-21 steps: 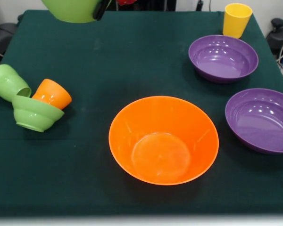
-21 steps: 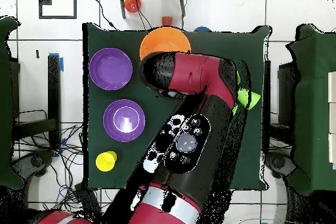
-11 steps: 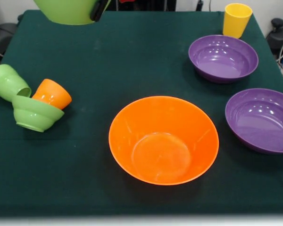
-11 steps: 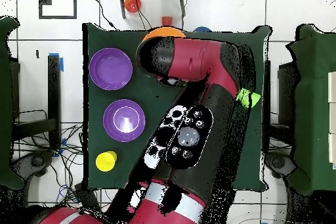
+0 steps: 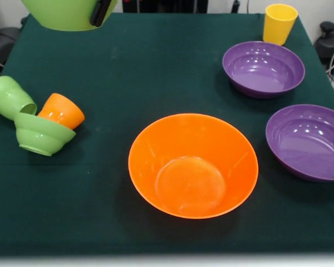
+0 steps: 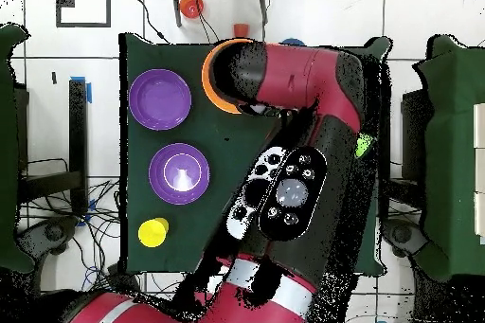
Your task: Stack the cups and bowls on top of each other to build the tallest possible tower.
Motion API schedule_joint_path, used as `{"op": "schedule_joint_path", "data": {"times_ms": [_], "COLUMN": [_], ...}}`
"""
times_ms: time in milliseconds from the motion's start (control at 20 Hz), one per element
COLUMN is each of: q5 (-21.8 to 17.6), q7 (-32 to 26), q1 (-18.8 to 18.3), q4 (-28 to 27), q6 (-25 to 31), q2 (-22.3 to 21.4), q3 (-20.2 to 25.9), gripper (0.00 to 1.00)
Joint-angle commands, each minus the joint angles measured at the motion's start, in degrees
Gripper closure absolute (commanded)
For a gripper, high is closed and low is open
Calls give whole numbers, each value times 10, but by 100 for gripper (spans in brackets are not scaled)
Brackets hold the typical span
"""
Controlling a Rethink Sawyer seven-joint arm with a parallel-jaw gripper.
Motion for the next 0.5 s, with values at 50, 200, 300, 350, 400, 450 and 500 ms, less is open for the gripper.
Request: {"op": "schedule_joint_path", "data": {"times_ms": [50,200,300,350,400,450,500], "q5": [-21,-21,-20,-20,-21,-24,-26], "q7": [-88,-84,-81,-82,-82,-85,-84], "q1": [-12,-14,-18,-22,-23,-25,-24], "q4": [-9,-11,-23,-38,-42,-52,-50], "q6": [47,45,48,56,57,58,52], "q2": [11,13,19,27,31,38,39], "q3": [80,83,85,86,86,87,87], "gripper": [100,100,100,100,100,100,100]}}
